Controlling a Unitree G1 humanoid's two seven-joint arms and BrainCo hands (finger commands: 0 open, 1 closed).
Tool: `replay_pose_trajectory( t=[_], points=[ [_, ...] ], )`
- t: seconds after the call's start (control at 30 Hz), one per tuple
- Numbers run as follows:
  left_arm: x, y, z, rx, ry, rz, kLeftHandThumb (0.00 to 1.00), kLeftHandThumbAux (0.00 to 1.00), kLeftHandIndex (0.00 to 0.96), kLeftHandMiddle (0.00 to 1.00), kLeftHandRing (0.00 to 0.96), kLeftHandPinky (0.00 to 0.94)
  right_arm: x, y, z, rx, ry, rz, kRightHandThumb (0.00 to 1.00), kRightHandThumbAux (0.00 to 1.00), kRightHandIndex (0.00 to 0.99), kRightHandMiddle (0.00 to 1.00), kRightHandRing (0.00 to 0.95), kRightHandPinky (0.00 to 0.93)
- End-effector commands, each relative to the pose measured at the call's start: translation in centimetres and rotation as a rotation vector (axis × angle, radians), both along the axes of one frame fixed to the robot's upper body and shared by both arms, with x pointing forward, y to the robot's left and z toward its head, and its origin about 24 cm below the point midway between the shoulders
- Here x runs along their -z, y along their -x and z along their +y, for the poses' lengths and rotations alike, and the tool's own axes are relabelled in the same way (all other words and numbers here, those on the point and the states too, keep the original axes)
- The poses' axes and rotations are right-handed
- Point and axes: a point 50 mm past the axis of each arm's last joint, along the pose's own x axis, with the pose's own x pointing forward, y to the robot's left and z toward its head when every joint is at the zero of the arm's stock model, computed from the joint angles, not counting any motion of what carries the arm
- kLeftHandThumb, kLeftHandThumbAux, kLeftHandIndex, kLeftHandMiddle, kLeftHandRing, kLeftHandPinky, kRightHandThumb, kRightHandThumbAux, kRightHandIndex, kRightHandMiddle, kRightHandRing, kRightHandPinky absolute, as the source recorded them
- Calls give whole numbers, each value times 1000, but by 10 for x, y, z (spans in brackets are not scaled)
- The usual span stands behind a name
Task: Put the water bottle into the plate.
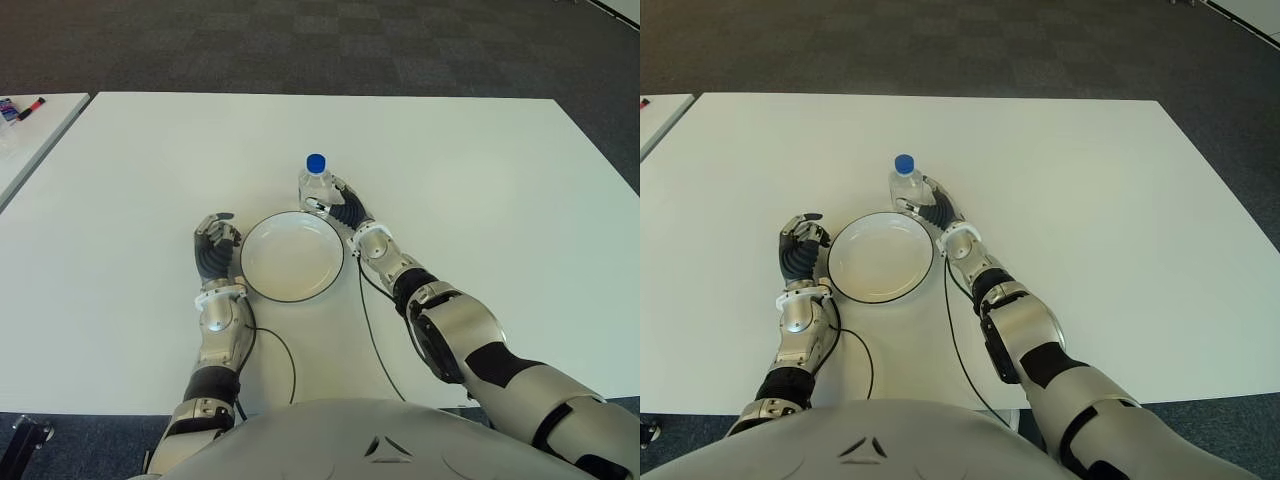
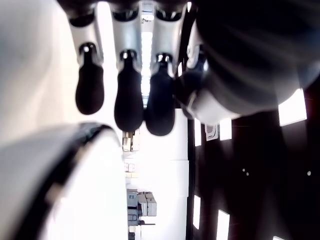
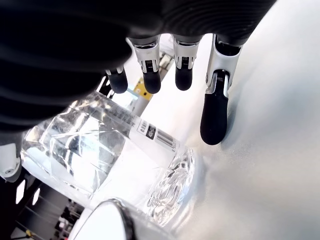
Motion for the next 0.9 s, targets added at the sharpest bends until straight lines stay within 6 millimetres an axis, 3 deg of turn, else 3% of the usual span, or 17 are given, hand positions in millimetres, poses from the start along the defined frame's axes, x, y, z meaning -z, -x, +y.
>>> replay_pose_trajectory(
  t=[0.03, 0.9],
  points=[
    [11, 6, 1, 2, 15, 58, 695, 716, 436, 695, 666, 654, 6, 5, 2, -23, 27, 19, 436, 378, 0, 0, 0, 0],
    [15, 6, 2, 7, -2, 99, 693, 715, 436, 705, 676, 653, 3, 4, 4, -40, 43, -25, 440, 334, 0, 0, 0, 0]
  ],
)
